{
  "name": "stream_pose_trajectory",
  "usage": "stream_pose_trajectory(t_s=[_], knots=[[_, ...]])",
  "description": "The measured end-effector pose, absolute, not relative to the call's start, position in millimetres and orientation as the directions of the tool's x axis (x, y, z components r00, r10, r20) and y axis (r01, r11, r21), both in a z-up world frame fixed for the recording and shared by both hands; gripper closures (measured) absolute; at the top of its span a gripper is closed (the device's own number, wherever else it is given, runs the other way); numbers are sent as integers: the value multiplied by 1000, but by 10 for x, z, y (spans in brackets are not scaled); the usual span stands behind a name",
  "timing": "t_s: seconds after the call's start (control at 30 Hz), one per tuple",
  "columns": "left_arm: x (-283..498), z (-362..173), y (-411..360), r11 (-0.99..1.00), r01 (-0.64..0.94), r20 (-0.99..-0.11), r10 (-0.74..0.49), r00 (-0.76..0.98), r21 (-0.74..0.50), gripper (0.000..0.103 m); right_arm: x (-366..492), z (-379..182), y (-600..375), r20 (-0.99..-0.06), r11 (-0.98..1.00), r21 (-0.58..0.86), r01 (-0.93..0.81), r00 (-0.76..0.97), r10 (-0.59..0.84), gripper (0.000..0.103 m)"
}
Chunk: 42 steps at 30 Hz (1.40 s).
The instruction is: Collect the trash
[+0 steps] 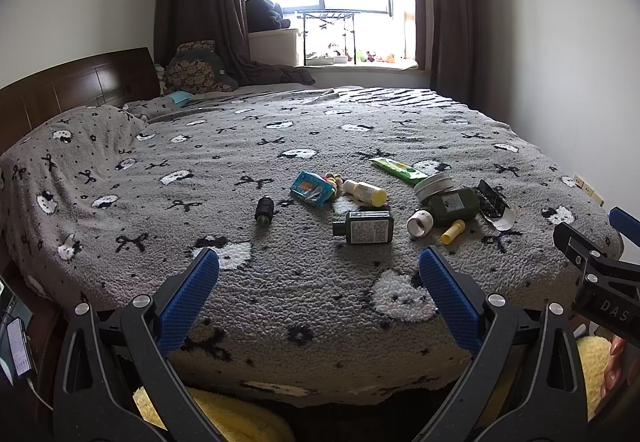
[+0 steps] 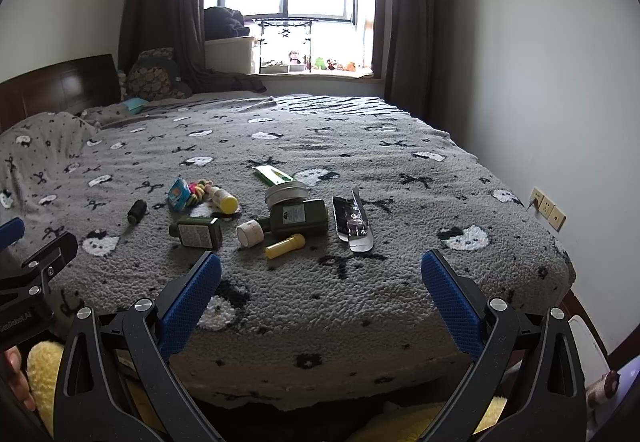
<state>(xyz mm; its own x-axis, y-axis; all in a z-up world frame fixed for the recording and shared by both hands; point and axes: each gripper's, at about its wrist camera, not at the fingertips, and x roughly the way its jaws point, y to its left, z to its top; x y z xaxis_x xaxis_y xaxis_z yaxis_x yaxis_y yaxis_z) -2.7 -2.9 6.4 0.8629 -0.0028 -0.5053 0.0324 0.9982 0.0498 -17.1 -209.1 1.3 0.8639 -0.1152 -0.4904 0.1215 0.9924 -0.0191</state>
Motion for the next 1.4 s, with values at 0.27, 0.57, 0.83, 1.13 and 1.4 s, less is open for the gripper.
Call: stream_pose_trajectory(t_s=[0.27,0.57,0.83,1.13,1.4], knots=[[-27,60,-39,998,33,-505,-3,863,50,8,-171,29,-2092,-486,992,-24,126,865,-122,3],[-13,11,-35,998,32,-511,-2,860,49,8,-196,20,-2118,-461,992,-30,120,879,-121,3],[103,-161,8,998,48,-534,-21,845,36,8,-113,-118,-2203,-478,991,-36,132,868,-133,3],[438,-532,12,997,78,-607,-53,793,15,8,135,-470,-2366,-561,994,2,106,824,-87,3],[788,-841,-114,991,134,-668,-106,737,-9,10,447,-799,-2670,-625,984,64,165,776,-89,3]])
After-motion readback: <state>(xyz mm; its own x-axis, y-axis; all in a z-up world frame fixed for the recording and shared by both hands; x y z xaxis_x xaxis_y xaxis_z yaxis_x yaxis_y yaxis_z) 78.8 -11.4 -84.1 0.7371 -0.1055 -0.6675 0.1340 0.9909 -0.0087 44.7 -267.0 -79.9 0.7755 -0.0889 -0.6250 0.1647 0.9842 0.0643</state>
